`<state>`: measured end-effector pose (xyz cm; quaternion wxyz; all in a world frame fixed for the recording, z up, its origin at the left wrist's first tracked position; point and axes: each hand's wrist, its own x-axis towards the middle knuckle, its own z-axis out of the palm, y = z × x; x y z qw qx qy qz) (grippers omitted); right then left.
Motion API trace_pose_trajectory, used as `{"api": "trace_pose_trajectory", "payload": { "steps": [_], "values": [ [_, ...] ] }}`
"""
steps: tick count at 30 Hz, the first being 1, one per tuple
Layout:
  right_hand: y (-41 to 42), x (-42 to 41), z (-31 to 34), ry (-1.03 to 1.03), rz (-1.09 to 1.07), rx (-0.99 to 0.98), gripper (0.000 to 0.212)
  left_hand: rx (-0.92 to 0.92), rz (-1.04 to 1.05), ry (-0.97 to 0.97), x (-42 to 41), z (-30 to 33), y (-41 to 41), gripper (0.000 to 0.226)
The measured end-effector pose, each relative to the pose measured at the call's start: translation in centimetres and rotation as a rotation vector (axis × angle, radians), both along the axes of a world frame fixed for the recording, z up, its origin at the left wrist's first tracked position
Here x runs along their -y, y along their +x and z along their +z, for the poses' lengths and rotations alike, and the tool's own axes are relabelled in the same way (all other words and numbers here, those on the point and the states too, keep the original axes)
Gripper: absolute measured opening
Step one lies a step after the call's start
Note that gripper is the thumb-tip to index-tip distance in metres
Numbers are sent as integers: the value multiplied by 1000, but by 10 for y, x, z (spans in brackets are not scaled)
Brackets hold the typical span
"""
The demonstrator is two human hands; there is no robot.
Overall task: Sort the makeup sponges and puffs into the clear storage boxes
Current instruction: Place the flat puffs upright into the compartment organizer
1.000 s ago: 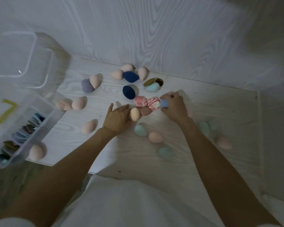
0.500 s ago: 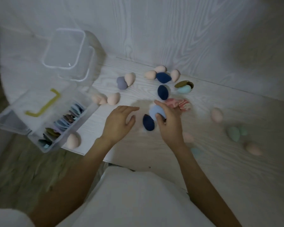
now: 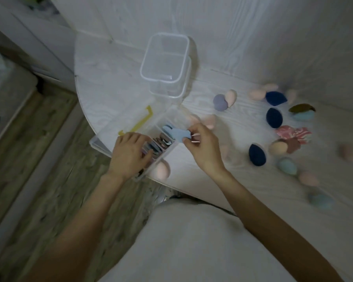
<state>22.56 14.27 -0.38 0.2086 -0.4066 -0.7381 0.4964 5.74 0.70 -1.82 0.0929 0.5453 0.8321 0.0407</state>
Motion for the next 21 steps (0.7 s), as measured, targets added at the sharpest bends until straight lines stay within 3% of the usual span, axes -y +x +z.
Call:
{"api": "trace_pose_trajectory", "payload": {
  "steps": [4,9,13,18,21],
  "values": [
    [-30,16,-7,-12,25,65,15,-32,-118,-72,1,-9,-4,52],
    [-47,29,-16,67,-2,101,15,-64,-189,-48,4,-12,-9,39],
    [-55,41,-21,286,112,138,10,-88,-179,-7,9,-12,-13,35],
    [-65,55,-31,733,318,429,21,-78,-174,16,19,-17,-13,37],
    [-65,53,-37,793,330,465,28,-67,-154,28,19,-21,-13,39]
  ]
}}
